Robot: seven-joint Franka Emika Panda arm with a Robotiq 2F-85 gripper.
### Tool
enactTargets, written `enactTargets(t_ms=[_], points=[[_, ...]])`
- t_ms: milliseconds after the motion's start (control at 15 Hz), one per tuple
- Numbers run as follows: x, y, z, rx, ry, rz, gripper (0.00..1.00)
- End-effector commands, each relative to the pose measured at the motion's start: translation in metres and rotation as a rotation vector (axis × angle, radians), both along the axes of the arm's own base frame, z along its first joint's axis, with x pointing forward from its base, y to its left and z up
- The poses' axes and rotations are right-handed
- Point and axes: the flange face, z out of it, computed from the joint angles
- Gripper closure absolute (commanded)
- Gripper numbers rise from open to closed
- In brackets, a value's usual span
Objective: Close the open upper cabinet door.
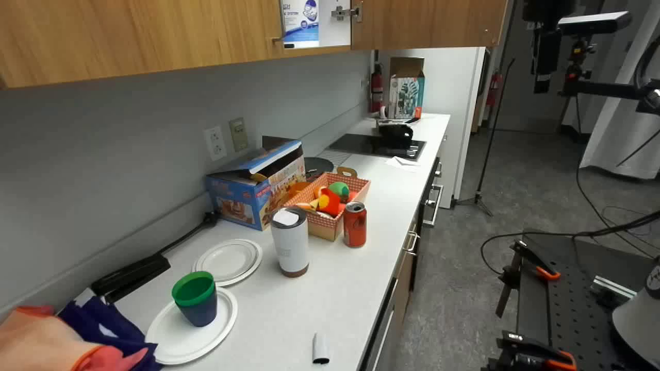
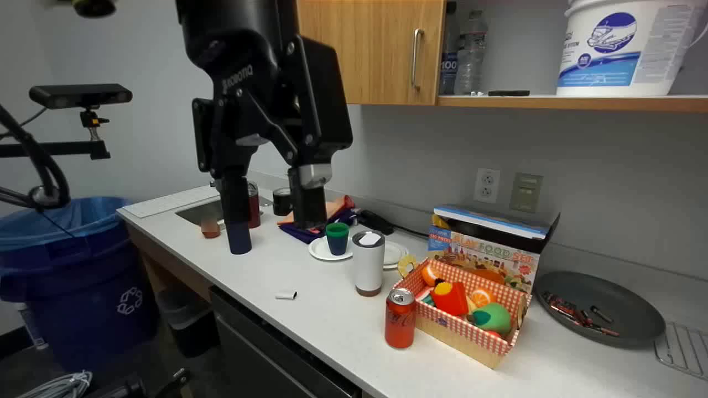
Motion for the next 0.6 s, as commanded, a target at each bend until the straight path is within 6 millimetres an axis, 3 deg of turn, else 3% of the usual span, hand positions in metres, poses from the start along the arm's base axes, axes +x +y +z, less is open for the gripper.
enactTargets(t_ms=[0, 533], points=[[0.0003, 0.0001, 0.0003, 0.000, 0.001, 0.000, 0.00], [0.0003, 0.0001, 0.0003, 0.000, 0.001, 0.000, 0.00]])
